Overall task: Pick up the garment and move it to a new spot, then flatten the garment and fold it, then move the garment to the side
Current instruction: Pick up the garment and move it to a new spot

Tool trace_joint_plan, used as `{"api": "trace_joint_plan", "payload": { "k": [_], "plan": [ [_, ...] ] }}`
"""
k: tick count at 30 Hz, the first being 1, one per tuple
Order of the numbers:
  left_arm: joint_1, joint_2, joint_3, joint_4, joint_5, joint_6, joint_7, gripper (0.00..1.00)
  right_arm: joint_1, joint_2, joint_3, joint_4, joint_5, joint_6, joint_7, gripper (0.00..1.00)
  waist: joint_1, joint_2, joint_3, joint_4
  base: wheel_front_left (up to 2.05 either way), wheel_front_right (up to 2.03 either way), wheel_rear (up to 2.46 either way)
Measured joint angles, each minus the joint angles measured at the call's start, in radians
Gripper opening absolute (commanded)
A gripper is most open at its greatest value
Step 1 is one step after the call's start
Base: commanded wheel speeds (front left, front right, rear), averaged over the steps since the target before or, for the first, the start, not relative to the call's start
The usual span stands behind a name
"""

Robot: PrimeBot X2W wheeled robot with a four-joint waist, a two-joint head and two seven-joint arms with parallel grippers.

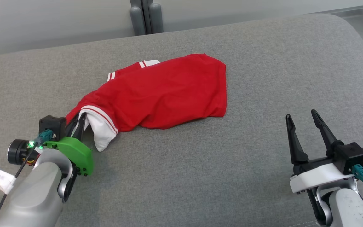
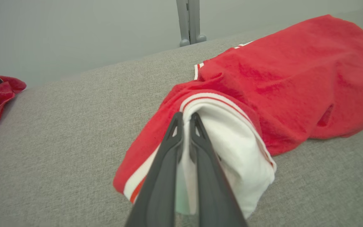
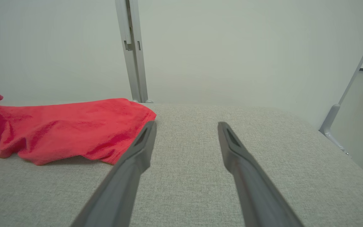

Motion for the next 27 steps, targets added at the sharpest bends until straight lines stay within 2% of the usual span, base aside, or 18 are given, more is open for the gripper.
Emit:
{"api": "trace_joint_plan", "payload": {
  "k": [1,2,3,4,5,15,22,27],
  "plan": [
    [0.004,-0.006,0.012,0.007,-0.001,0.003,-0.001,0.0,0.0,0.0,0.001,0.001,-0.002,0.0,0.0,1.0,0.0,0.0,0.003,0.003,0.0,0.0,0.0],
    [0.008,-0.012,0.024,0.014,-0.002,0.004,-0.001,0.13,0.0,0.0,0.002,0.002,-0.003,0.0,0.0,1.0,0.0,0.0,0.005,0.006,0.0,0.0,0.0],
    [0.014,-0.017,0.043,0.008,-0.001,0.007,-0.003,0.34,0.0,0.0,0.002,0.002,-0.005,0.0,0.0,1.0,0.0,0.0,0.006,0.009,0.0,0.0,0.0],
    [0.02,-0.019,0.061,-0.006,0.002,0.008,-0.004,0.93,0.0,0.0,0.003,0.003,-0.005,0.0,0.0,1.0,0.0,0.0,0.007,0.011,0.0,0.0,0.0],
    [0.026,-0.022,0.081,-0.022,0.009,0.008,-0.004,1.0,0.0,0.0,0.004,0.004,-0.006,0.0,0.0,1.0,0.0,0.0,0.005,0.014,0.0,0.0,0.0],
    [0.21,-0.058,0.274,-0.192,0.108,-0.009,-0.007,1.0,0.026,0.0,0.012,0.024,-0.02,0.0,0.0,1.0,0.0,0.0,-0.064,0.03,0.0,0.0,0.0],
    [0.404,-0.126,0.402,-0.327,0.174,-0.012,-0.007,1.0,0.065,0.0,0.021,0.034,-0.02,0.0,0.0,1.0,0.0,0.0,-0.144,0.04,0.0,0.0,0.0],
    [0.528,-0.196,0.495,-0.416,0.21,-0.018,-0.008,1.0,0.087,0.0,0.027,0.036,-0.017,0.0,0.0,1.0,0.0,0.0,-0.189,0.047,0.0,0.0,0.0]
  ]
}}
